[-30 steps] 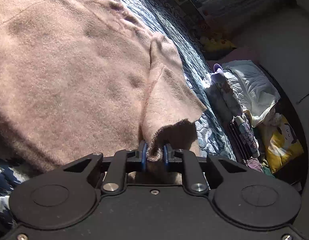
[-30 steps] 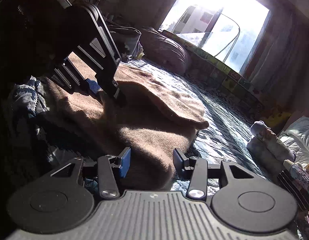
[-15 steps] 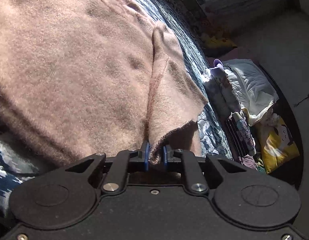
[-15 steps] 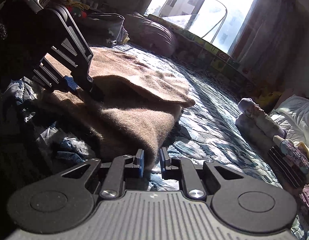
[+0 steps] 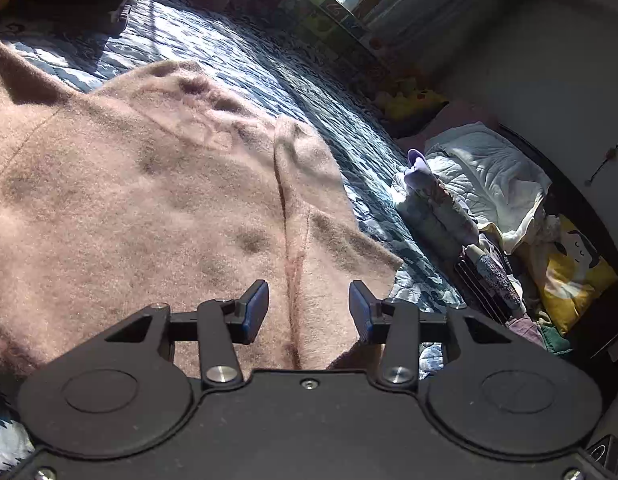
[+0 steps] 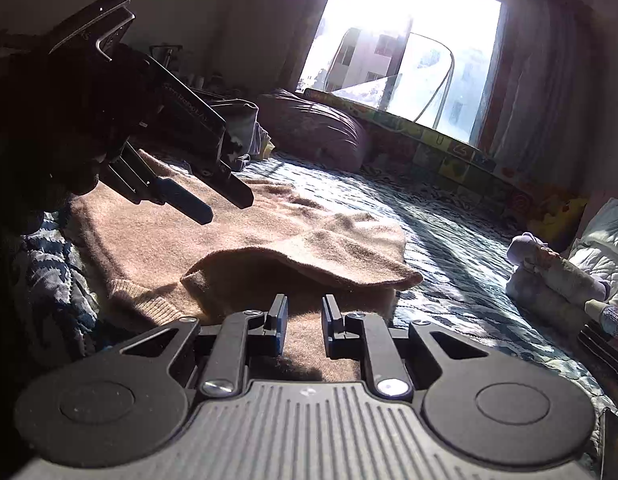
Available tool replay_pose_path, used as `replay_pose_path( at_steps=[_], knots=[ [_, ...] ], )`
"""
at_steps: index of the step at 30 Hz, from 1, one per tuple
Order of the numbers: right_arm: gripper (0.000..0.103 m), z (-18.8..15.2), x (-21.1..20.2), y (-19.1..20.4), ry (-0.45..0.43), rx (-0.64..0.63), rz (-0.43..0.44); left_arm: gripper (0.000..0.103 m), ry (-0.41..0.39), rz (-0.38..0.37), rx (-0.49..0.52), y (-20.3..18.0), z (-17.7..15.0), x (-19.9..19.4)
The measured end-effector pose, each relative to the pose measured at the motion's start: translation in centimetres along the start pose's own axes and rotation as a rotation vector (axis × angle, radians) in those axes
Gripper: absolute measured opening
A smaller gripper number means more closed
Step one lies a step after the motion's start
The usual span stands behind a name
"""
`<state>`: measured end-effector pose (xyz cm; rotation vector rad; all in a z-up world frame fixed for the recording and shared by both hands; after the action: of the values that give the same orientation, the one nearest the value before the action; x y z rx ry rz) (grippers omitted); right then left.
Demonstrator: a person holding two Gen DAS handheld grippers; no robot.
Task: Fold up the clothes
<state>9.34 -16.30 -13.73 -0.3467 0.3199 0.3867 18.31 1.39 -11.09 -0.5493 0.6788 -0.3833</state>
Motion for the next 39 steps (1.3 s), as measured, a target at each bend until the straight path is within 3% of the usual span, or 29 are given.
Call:
replay_pose_path(
  at_steps=[3, 8, 11, 14, 19, 28, 30, 31, 33, 35, 39],
  knots=[
    [0.019, -0.6, 1.6, 0.6, 0.051, 0.016, 0.024, 0.043, 0.007, 0.027, 0.193, -2.5, 0.4, 0.8],
    [0.025, -0.9, 2.1, 1.1, 0.067, 0.041, 0.077, 0.052, 0.107, 0.045, 0.506, -7.7, -0.7, 4.5],
    [0.025, -1.3, 2.6, 1.1, 0.093, 0.07, 0.096, 0.052, 0.135, 0.073, 0.633, -9.5, -0.2, 7.0],
    [0.025, -1.5, 2.7, 0.5, 0.104, 0.132, 0.116, 0.052, 0.181, 0.028, 0.698, -10.2, 2.3, 9.6],
    [0.025, -1.9, 2.4, -0.4, 0.109, 0.227, 0.155, 0.052, 0.37, -0.096, 0.909, -9.8, 4.7, 14.1],
    [0.027, -2.3, 2.4, -2.0, 0.117, 0.357, 0.217, 0.051, 0.687, -0.228, 0.924, -8.2, 5.0, 19.5],
    [0.027, -2.2, 2.5, -2.4, 0.115, 0.379, 0.223, 0.04, 0.732, -0.262, 0.888, -7.7, 4.9, 20.0],
    [0.027, -2.1, 2.5, -2.6, 0.109, 0.389, 0.221, 0.034, 0.729, -0.28, 0.882, -7.6, 4.9, 19.9],
    [0.032, -1.9, 2.5, -3.0, 0.094, 0.41, 0.221, 0.008, 0.7, -0.315, 0.88, -7.8, 4.9, 19.4],
    [0.037, -2.0, 2.6, -3.5, 0.089, 0.451, 0.24, 0.007, 0.592, -0.363, 0.815, -8.2, 6.4, 18.4],
    [0.039, -2.0, 2.2, -4.2, 0.071, 0.524, 0.274, 0.007, 0.411, -0.377, 0.642, -6.9, 9.6, 17.2]
  ],
)
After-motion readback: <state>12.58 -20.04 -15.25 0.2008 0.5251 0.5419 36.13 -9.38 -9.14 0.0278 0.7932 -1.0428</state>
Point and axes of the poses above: each gripper's, at about its wrist camera, not at the fingertips, and x roughly the way its jaws point, y to its left, z to its top, the point moved 6 cm from there along x, roughly the way its jaws point, and after that the axes turned 2 degrees about y, right-handed, at the moved point
